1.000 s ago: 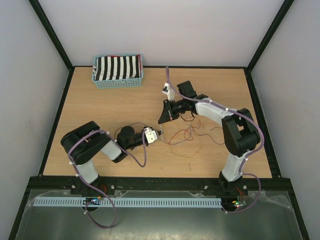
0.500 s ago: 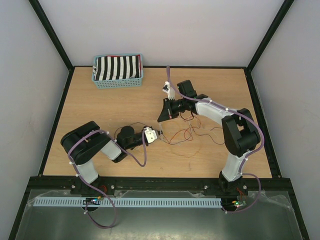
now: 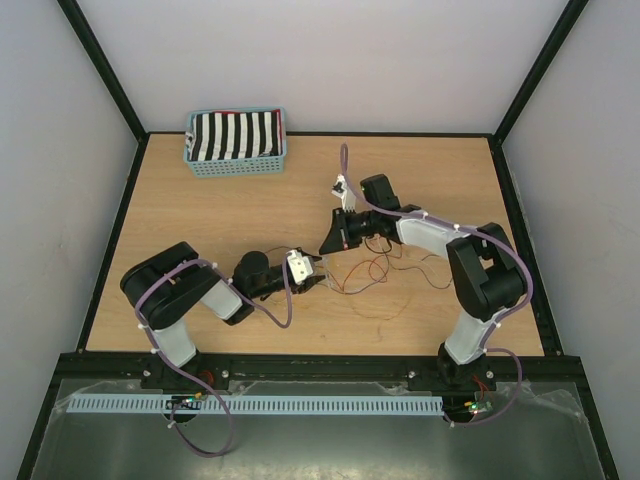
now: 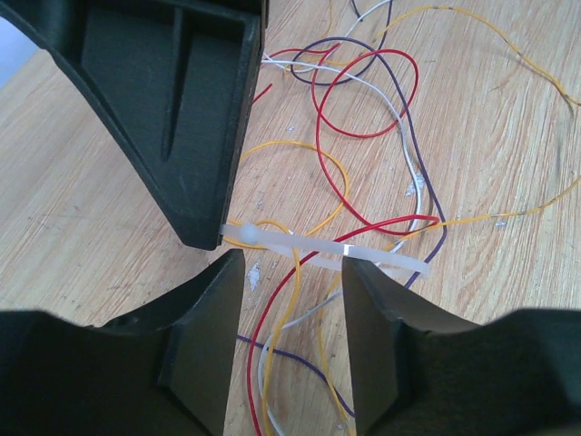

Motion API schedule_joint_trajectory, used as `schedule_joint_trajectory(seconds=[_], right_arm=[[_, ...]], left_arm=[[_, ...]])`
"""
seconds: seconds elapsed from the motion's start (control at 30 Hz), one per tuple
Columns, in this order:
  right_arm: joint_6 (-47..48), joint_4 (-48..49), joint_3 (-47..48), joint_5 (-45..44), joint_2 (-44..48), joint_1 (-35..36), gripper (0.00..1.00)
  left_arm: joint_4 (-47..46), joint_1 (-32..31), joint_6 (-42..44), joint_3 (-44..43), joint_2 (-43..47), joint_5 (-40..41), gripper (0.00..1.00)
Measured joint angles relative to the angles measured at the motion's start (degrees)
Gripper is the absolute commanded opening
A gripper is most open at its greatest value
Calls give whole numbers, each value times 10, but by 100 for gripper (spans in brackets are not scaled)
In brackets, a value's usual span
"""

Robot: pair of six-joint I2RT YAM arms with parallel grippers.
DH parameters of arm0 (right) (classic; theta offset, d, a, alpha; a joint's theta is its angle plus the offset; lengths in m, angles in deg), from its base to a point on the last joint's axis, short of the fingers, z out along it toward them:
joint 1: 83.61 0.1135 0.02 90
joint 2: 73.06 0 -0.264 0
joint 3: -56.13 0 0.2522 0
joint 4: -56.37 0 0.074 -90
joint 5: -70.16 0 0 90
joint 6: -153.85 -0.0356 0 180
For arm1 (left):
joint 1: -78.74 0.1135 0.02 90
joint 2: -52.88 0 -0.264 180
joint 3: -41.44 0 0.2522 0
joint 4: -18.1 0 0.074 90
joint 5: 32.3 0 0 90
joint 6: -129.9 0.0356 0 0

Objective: Zip-tie the wires
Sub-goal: Tie the cable at the center of the board.

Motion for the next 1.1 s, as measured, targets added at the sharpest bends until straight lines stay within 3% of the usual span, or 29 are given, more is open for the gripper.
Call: schedule_joint_trajectory(seconds=[0.2,0.6,0.87,1.1], right_arm=[[-19,22,-8,12,14,-3,0],[-40,56,-37,84,31,-28,0],[-42,72,-46,119,31,-28,0],[-47,86,-59,139,31,-28,0]], left_arm=[[3,0,-1,2,2,6,62],[6,0,-2,10,37,13,62],[6,0,-10,13,50,7,45],[6,0,-15,13,50,2,42]])
